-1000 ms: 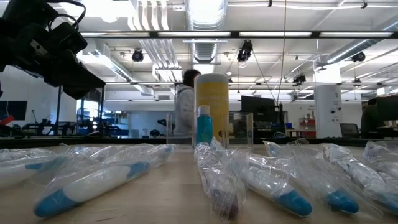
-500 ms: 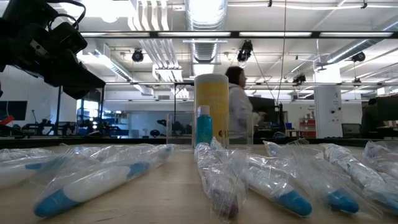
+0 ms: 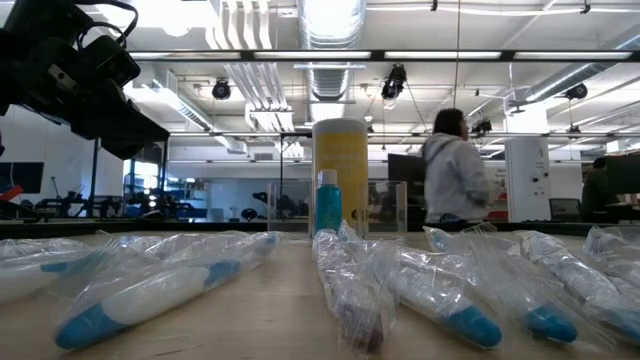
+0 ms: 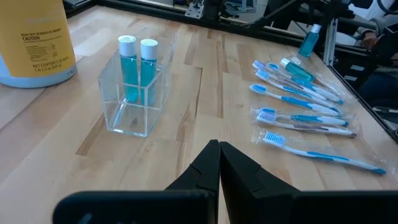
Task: Pick & Place toothbrushing station
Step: Put the blue mouthwash into the middle of the transparent organizer
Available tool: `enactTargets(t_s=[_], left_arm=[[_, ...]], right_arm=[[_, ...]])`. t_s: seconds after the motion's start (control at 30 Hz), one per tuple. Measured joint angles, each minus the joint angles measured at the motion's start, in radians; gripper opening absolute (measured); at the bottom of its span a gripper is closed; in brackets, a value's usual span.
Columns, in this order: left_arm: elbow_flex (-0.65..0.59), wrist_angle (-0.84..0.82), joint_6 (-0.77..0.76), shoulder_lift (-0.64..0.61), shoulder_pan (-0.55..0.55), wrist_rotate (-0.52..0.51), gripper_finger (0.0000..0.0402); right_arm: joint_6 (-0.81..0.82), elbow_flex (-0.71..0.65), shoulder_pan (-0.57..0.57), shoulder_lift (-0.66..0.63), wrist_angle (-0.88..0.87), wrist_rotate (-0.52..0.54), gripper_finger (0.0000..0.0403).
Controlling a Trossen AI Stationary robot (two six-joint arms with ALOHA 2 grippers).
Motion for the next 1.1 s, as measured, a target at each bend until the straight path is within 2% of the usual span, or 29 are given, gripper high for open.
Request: enactTargets(t_s=[0.43, 0.77, 0.97, 1.1], left_arm=[[0.0, 0.0, 0.004, 0.0, 0.0, 0.0, 0.0012], [0.0, 0.0, 0.004, 0.0, 0.0, 0.0, 0.0012], [0.0, 0.0, 0.003, 0.0, 0.0, 0.0, 0.0012], [0.0, 0.0, 0.003, 0.0, 0.0, 0.0, 0.0012]], right_arm=[[-0.004, -0.015, 0.0, 0.0, 0.041, -0.007, 0.0167], [-0.004, -0.024, 0.0, 0.0, 0.059, -0.014, 0.0138], [-0.004, -0.028, 0.0, 0.0, 0.066, -0.023, 0.0108], [-0.005, -0.028, -0.002, -0.001, 0.066, -0.057, 0.0093]])
